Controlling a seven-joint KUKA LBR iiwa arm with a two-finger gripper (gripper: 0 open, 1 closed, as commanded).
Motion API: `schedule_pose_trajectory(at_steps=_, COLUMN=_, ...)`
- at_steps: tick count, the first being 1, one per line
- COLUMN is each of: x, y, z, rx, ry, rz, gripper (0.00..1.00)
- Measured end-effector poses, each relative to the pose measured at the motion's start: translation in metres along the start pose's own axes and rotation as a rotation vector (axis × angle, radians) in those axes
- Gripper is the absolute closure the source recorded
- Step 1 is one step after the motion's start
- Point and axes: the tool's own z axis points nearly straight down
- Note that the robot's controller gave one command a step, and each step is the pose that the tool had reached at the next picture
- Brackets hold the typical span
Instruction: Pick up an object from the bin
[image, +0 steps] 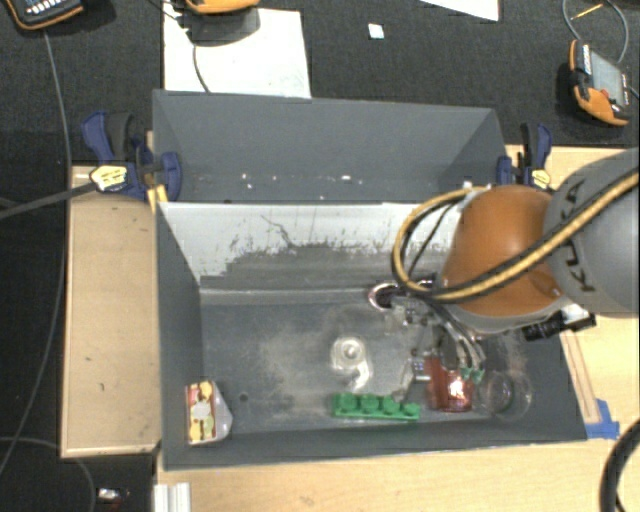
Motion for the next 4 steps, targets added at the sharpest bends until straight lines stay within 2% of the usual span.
schedule_pose_trajectory(at_steps=1, x=0.001, y=0.004, z=-0.001, rx=-0.001, ry=-0.005, rz=-0.003, gripper=0.0)
schedule_pose_trajectory(at_steps=2, x=-0.006, y=0.007, z=0.008, rx=-0.001, ry=-0.007, rz=-0.077, gripper=0.0)
schedule_pose_trajectory(at_steps=3, x=-0.005, y=0.005, z=0.086, rx=-0.001, ry=-0.007, rz=-0.161, gripper=0.0)
schedule_pose_trajectory(at_steps=4, x=0.003, y=-0.007, z=0.048, rx=-0.001, ry=-0.023, rz=-0.133, gripper=0.0)
